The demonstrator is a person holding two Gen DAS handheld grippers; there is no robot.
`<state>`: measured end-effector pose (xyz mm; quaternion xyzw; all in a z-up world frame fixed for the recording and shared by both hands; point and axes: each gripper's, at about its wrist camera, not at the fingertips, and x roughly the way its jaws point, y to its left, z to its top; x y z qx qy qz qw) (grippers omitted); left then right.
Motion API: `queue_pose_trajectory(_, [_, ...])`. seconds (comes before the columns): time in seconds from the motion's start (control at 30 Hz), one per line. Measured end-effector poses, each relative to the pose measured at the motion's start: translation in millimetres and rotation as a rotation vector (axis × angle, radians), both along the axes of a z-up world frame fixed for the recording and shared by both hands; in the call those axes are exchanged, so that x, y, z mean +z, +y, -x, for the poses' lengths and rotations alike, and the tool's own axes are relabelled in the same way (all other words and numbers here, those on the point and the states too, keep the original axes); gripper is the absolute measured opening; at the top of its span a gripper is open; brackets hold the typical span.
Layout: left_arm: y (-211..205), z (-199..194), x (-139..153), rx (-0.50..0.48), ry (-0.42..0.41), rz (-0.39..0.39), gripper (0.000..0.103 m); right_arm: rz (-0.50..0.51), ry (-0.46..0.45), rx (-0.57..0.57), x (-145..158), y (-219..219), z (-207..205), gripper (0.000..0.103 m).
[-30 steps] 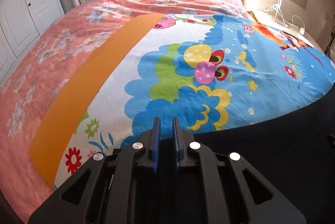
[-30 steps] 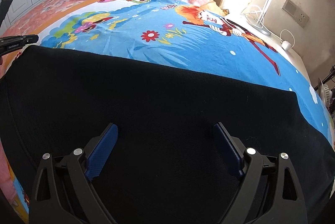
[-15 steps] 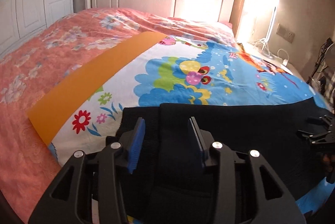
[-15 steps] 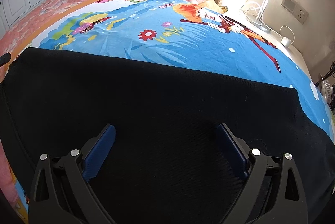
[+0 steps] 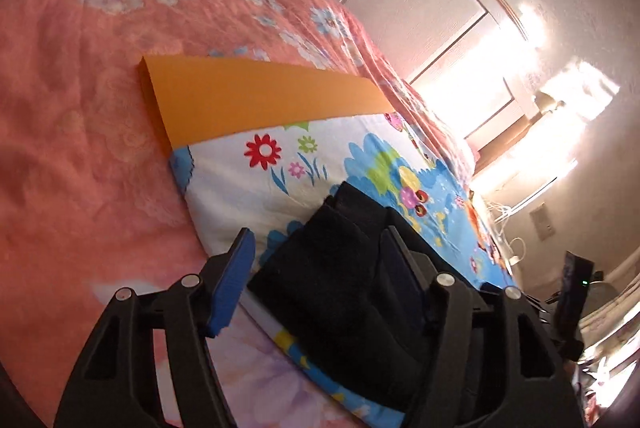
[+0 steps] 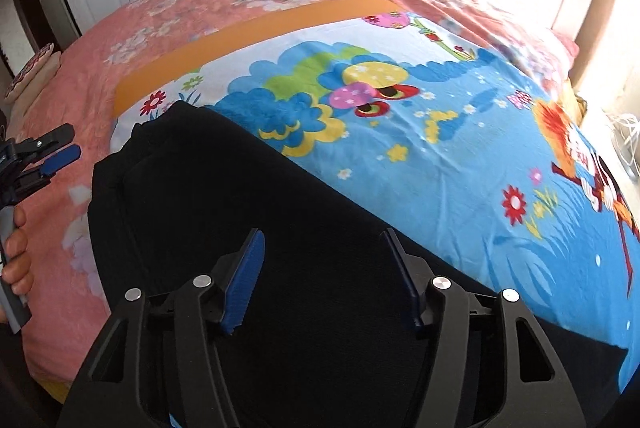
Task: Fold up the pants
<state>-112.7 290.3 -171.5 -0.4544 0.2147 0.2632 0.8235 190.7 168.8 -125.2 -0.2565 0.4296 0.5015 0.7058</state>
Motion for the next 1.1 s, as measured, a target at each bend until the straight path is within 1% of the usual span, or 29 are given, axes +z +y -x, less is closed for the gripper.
queue_pose_trajectory(0.03, [-5, 5, -9, -0.013, -0.038, 0.068, 0.059, 0.021, 0.002, 0.012, -8, 16, 0, 0.056])
queue_pose_trajectory(0.07, [-9, 8, -18, -0.026, -0.091, 0.130, 0.058, 0.062, -0.028, -0.005, -18, 29, -3, 0.052])
queue_pose_trajectory(0.1, [-13, 12, -26, -0.034, -0.136, 0.185, 0.057, 0.102, -0.068, -0.038, -29, 36, -6, 0.053])
queue_pose_trajectory(0.17, [-17, 13, -42, -0.034, -0.178, 0.254, 0.056, 0.088, -0.044, -0.083, -38, 34, -16, 0.055])
queue_pose_trajectory(0.2, [-17, 12, -49, -0.029, -0.184, 0.276, 0.056, 0.078, -0.038, -0.092, -39, 30, -17, 0.055])
queue_pose_trajectory(0.23, [-16, 11, -56, -0.012, -0.163, 0.296, 0.055, 0.076, -0.053, -0.085, -38, 30, -15, 0.056])
queue_pose_trajectory(0.27, [-15, 10, -61, 0.002, -0.158, 0.307, 0.049, 0.076, -0.070, -0.078, -36, 28, -14, 0.057])
queue_pose_trajectory(0.3, [-14, 8, -65, 0.001, -0.175, 0.315, 0.048, 0.073, -0.071, -0.079, -32, 25, -13, 0.057])
queue_pose_trajectory(0.37, [-10, 4, -70, 0.009, -0.177, 0.321, 0.048, 0.028, -0.051, -0.115, -19, 15, -12, 0.058])
queue_pose_trajectory(0.4, [-8, 2, -72, 0.008, -0.196, 0.330, 0.047, 0.001, -0.023, -0.138, -13, 6, -12, 0.062])
queue_pose_trajectory(0.43, [-5, 0, -74, 0.008, -0.213, 0.344, 0.047, -0.003, -0.001, -0.156, -10, -3, -11, 0.062])
queue_pose_trajectory(0.5, [3, -4, -77, 0.019, -0.223, 0.351, 0.047, 0.025, -0.010, -0.181, -7, -23, -5, 0.063])
queue_pose_trajectory(0.53, [7, -7, -78, 0.018, -0.230, 0.350, 0.047, 0.030, -0.022, -0.189, -6, -36, -1, 0.066])
queue_pose_trajectory(0.57, [10, -9, -80, 0.011, -0.234, 0.348, 0.047, 0.035, -0.038, -0.195, -7, -48, 2, 0.072])
queue_pose_trajectory(0.6, [12, -11, -82, 0.010, -0.228, 0.345, 0.039, 0.051, -0.069, -0.202, -10, -59, 6, 0.076])
queue_pose_trajectory(0.67, [16, -16, -84, 0.012, -0.194, 0.339, 0.021, 0.109, -0.166, -0.238, -23, -79, 7, 0.081])
queue_pose_trajectory(0.7, [16, -18, -82, 0.011, -0.189, 0.330, 0.014, 0.108, -0.169, -0.259, -30, -88, 4, 0.086])
queue_pose_trajectory(0.73, [16, -19, -77, 0.015, -0.182, 0.314, 0.013, 0.058, -0.134, -0.275, -34, -97, -2, 0.088])
queue_pose_trajectory(0.77, [13, -20, -68, 0.017, -0.173, 0.288, 0.012, 0.034, -0.089, -0.287, -37, -101, -9, 0.091])
queue_pose_trajectory(0.8, [9, -21, -56, 0.015, -0.158, 0.252, 0.012, 0.025, -0.051, -0.295, -37, -102, -15, 0.091])
queue_pose_trajectory(0.83, [4, -24, -42, 0.011, -0.137, 0.208, 0.012, 0.029, -0.031, -0.301, -34, -103, -18, 0.091])
queue_pose_trajectory(0.87, [-3, -28, -25, 0.003, -0.106, 0.155, 0.012, 0.037, -0.017, -0.317, -30, -105, -20, 0.091])
queue_pose_trajectory(0.9, [-12, -37, -5, -0.007, -0.053, 0.083, 0.012, 0.009, 0.020, -0.333, -22, -114, -23, 0.092])
queue_pose_trajectory(0.93, [-26, -47, 16, -0.023, 0.008, -0.004, 0.012, -0.041, 0.084, -0.348, -14, -127, -29, 0.092])
queue_pose_trajectory(1.0, [-67, -74, 59, -0.080, 0.111, -0.212, 0.012, -0.119, 0.214, -0.411, 0, -159, -43, 0.092])
queue_pose_trajectory(1.07, [-122, -104, 95, -0.152, 0.188, -0.426, 0.012, -0.214, 0.336, -0.489, 11, -198, -62, 0.092])
queue_pose_trajectory(1.1, [-154, -120, 106, -0.191, 0.228, -0.533, 0.012, -0.252, 0.377, -0.533, 16, -218, -72, 0.092])
